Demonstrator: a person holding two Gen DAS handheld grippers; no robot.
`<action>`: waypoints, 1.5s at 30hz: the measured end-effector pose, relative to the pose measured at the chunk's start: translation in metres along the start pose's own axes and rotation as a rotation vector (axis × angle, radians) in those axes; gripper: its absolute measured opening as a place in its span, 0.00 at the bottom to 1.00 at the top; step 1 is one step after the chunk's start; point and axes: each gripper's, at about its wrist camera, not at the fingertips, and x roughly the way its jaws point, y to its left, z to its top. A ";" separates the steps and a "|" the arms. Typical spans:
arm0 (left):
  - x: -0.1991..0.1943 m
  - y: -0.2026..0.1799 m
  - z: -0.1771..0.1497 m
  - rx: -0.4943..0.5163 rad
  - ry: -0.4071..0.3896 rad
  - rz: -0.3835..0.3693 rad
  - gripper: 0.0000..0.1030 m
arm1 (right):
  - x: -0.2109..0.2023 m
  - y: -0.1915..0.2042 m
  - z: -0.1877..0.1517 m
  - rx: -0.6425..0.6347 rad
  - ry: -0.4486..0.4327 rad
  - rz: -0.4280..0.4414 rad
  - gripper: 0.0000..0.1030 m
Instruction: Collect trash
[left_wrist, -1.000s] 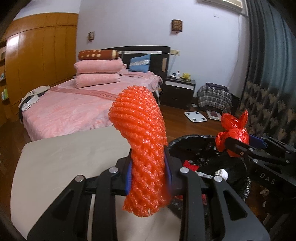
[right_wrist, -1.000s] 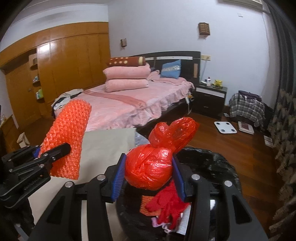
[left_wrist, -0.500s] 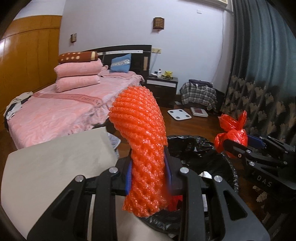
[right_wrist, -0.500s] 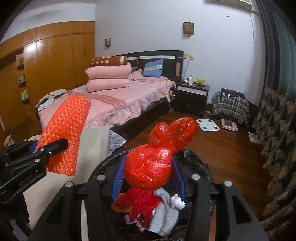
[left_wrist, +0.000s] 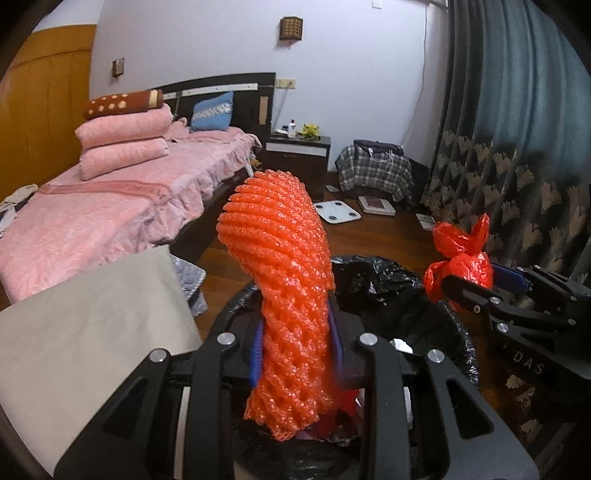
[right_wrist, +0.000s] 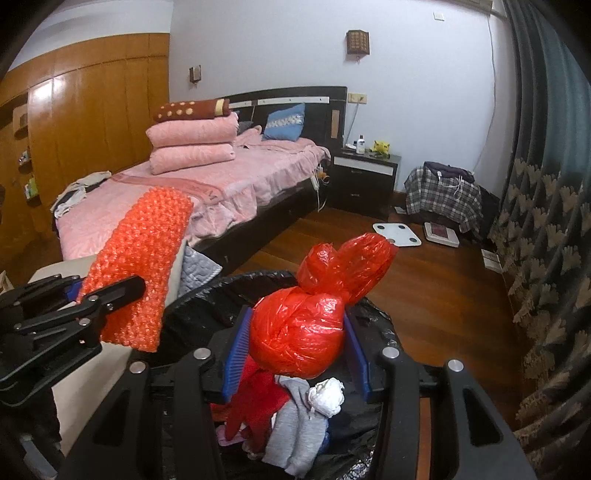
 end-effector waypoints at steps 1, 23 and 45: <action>0.003 0.000 0.000 0.000 0.006 -0.004 0.27 | 0.004 -0.002 -0.001 0.000 0.008 -0.003 0.46; -0.006 0.025 0.009 -0.045 0.004 -0.044 0.88 | 0.009 -0.010 -0.012 0.007 0.035 -0.051 0.94; -0.162 0.058 -0.019 -0.082 -0.046 0.221 0.93 | -0.098 0.066 0.011 -0.052 -0.037 0.136 0.94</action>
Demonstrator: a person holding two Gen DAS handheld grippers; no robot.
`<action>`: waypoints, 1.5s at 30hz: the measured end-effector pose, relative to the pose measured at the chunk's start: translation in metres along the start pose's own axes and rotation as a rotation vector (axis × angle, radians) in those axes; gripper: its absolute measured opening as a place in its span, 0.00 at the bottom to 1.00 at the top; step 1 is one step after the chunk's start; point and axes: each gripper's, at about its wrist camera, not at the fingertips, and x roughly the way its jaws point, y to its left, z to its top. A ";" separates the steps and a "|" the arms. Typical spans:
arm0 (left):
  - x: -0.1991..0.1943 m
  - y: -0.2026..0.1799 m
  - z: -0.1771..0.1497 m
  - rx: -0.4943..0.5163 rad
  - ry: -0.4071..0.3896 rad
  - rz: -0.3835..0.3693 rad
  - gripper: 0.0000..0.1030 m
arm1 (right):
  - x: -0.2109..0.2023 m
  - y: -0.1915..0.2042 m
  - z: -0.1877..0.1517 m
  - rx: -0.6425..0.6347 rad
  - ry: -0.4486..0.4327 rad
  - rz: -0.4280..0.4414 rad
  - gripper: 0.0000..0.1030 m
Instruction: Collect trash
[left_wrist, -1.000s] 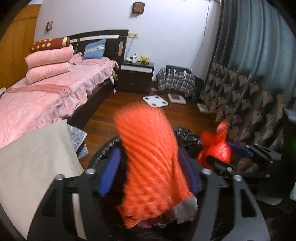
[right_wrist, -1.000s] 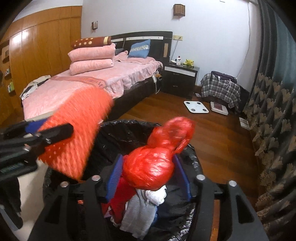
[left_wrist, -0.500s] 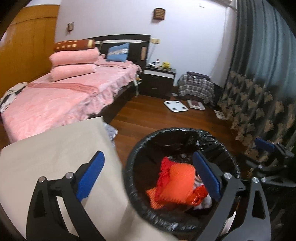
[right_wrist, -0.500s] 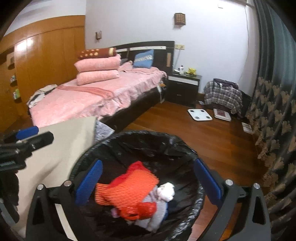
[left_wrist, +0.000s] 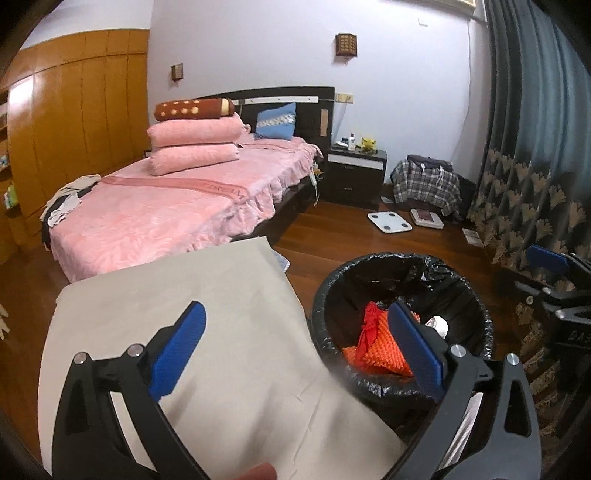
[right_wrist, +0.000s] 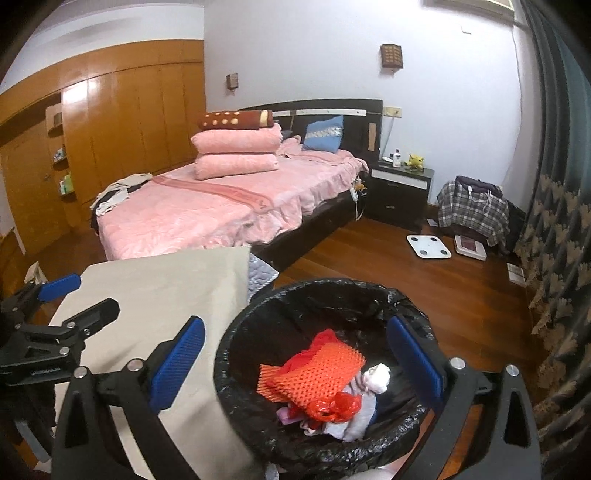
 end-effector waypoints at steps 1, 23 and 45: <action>-0.004 0.002 -0.001 -0.006 -0.005 0.002 0.93 | -0.003 0.003 0.000 -0.006 -0.004 0.002 0.94; -0.045 -0.004 0.004 -0.005 -0.087 0.006 0.93 | -0.032 0.022 -0.001 -0.033 -0.066 0.016 0.94; -0.048 -0.003 0.004 -0.009 -0.089 0.008 0.93 | -0.033 0.023 0.003 -0.039 -0.071 0.016 0.94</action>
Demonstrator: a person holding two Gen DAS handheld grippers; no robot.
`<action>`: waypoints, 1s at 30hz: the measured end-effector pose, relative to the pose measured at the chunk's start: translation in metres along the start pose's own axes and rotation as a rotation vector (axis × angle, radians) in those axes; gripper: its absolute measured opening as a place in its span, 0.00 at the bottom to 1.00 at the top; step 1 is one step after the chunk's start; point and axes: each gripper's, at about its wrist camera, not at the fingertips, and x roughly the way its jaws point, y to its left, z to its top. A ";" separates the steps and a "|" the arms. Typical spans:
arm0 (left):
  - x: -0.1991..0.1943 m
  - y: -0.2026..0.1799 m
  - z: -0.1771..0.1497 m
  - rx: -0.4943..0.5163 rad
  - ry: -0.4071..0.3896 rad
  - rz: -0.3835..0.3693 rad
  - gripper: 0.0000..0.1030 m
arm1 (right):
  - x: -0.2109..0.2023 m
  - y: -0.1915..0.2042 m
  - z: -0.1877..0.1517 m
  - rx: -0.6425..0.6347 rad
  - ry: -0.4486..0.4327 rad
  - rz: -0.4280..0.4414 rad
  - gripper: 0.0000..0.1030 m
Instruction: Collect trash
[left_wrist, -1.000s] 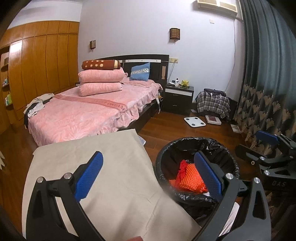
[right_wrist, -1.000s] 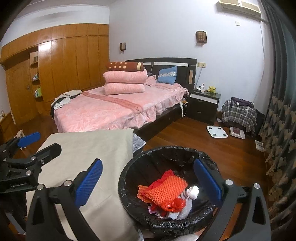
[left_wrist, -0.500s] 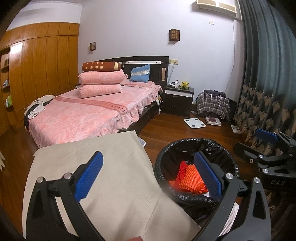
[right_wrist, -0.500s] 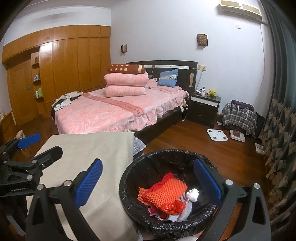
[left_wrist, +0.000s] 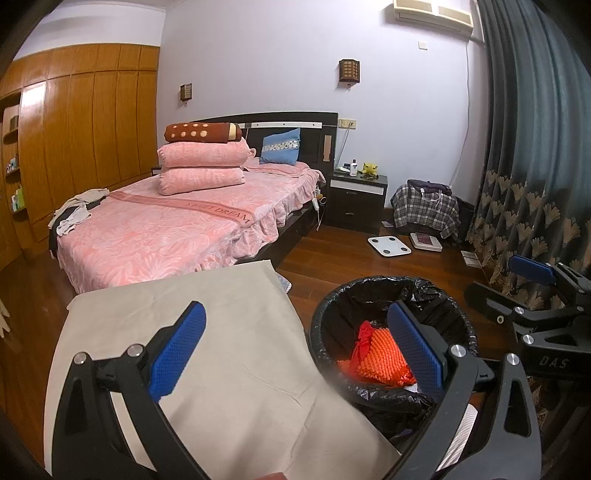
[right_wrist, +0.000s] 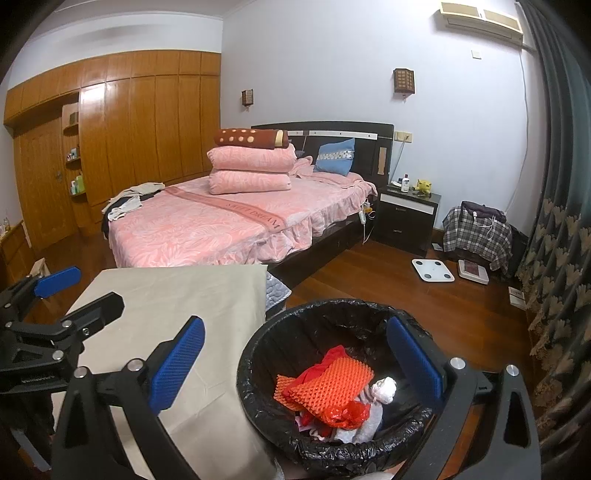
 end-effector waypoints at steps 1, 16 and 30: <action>0.000 0.000 0.000 0.000 0.000 0.001 0.93 | 0.000 0.000 0.000 -0.001 -0.001 0.000 0.94; 0.000 0.002 0.002 -0.003 -0.002 0.001 0.93 | 0.000 0.001 0.005 -0.005 -0.004 -0.001 0.94; 0.001 0.002 0.002 -0.003 -0.002 0.002 0.93 | -0.002 0.002 0.007 -0.004 -0.007 0.000 0.94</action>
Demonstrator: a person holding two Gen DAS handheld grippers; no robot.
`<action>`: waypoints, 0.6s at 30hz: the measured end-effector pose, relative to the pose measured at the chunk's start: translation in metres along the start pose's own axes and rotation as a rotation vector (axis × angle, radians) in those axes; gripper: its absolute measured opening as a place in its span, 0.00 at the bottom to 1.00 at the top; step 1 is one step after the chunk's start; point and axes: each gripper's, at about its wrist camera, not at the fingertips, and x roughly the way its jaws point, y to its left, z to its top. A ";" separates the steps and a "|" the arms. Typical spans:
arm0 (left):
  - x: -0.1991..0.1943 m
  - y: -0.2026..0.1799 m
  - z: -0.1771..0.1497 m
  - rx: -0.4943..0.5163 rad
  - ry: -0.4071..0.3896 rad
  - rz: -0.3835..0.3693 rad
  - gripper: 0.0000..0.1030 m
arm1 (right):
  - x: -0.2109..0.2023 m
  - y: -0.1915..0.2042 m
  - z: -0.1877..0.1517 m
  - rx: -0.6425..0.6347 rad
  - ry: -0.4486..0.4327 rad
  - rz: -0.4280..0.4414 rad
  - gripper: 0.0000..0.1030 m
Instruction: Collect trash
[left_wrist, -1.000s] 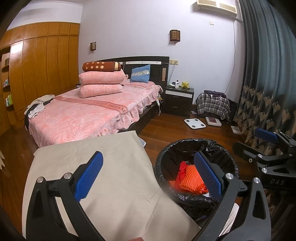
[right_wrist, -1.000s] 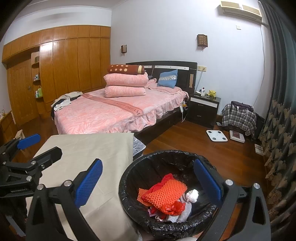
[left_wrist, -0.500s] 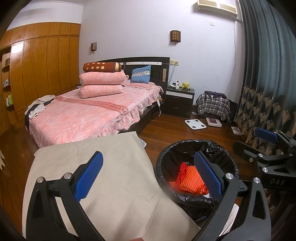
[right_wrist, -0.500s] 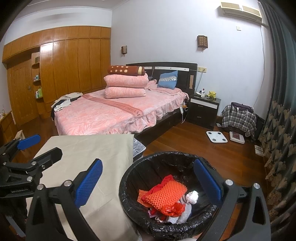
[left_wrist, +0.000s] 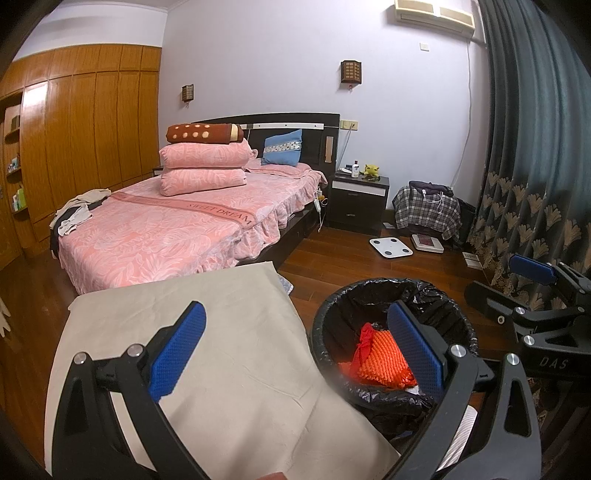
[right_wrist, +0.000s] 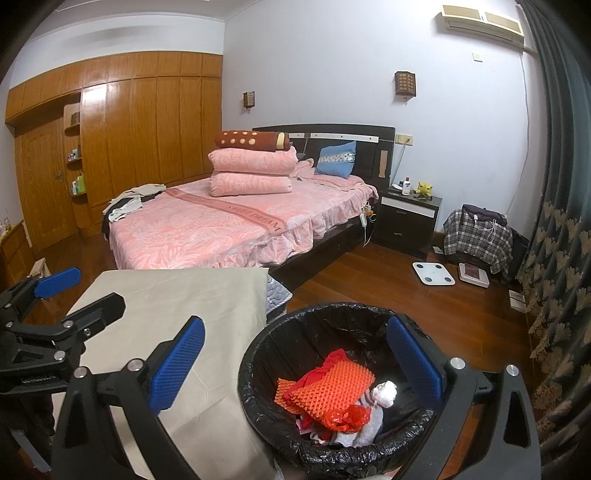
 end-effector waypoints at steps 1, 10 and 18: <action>0.000 0.000 0.000 -0.001 0.000 0.000 0.93 | 0.000 0.000 0.000 0.001 0.000 0.000 0.94; 0.000 0.000 0.000 0.000 -0.001 -0.001 0.93 | 0.000 0.000 -0.001 0.001 0.000 -0.001 0.94; 0.000 0.000 0.000 0.001 0.001 0.000 0.93 | 0.000 0.000 0.000 0.000 -0.002 -0.001 0.94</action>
